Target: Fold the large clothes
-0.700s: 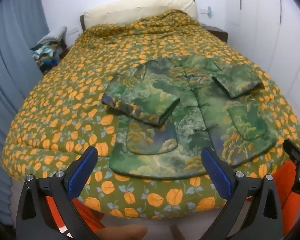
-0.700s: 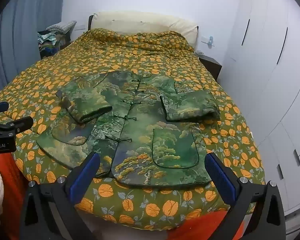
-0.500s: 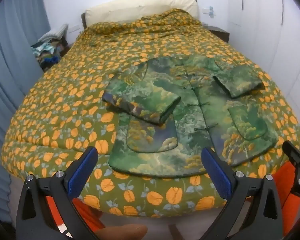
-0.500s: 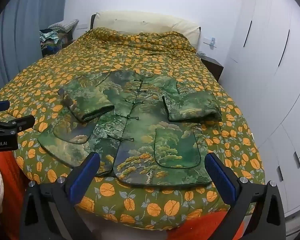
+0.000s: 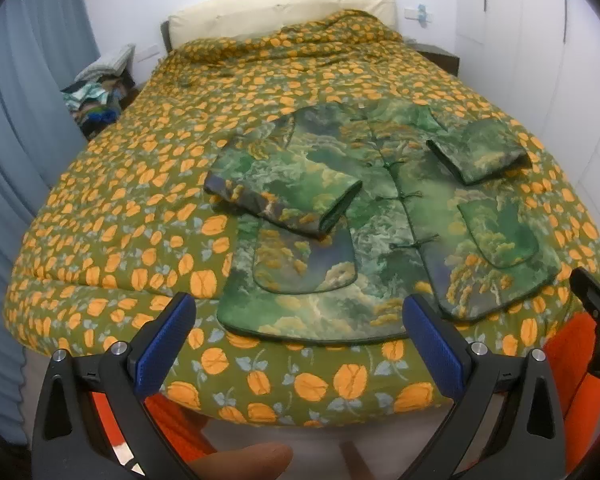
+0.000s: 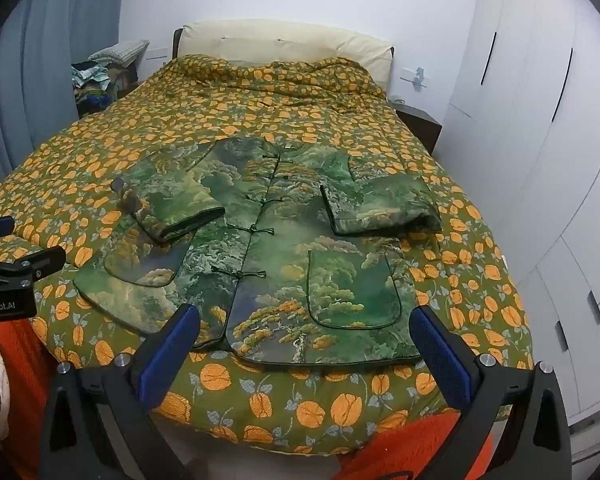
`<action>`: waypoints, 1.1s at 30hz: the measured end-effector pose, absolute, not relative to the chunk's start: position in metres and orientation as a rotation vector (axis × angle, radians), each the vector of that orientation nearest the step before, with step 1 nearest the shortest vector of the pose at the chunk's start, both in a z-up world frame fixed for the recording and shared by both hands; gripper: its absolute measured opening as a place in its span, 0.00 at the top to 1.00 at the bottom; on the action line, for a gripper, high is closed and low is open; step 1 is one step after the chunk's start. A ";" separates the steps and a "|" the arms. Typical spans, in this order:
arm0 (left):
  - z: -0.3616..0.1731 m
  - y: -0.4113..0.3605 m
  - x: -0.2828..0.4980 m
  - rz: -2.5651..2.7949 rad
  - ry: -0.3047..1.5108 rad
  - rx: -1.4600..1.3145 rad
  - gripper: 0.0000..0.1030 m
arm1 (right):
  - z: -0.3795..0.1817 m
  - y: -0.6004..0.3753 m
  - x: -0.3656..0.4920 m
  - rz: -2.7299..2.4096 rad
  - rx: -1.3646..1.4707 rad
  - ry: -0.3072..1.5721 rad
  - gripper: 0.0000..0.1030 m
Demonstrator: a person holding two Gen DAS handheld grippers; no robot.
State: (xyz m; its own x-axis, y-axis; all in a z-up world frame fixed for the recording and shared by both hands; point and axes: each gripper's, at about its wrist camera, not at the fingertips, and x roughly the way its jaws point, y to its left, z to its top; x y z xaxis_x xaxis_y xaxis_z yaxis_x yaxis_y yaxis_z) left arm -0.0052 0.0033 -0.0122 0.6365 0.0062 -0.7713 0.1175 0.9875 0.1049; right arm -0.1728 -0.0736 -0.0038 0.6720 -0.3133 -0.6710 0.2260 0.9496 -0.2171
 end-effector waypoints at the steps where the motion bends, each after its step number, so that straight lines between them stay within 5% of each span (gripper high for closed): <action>1: -0.012 0.004 -0.006 -0.068 0.878 0.145 0.00 | -0.004 -0.074 -0.173 -0.306 -0.118 0.779 0.00; 33: -0.015 -0.002 -0.006 -0.118 0.890 0.139 0.00 | -0.006 -0.085 -0.176 -0.406 -0.124 0.793 0.00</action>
State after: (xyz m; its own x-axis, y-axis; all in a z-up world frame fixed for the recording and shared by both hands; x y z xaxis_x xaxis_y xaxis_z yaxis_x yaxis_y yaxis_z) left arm -0.0058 -0.0017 -0.0150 0.6242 -0.0448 -0.7800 0.1605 0.9844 0.0719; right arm -0.1757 -0.0851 -0.0064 0.6292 -0.3995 -0.6667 0.3074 0.9158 -0.2586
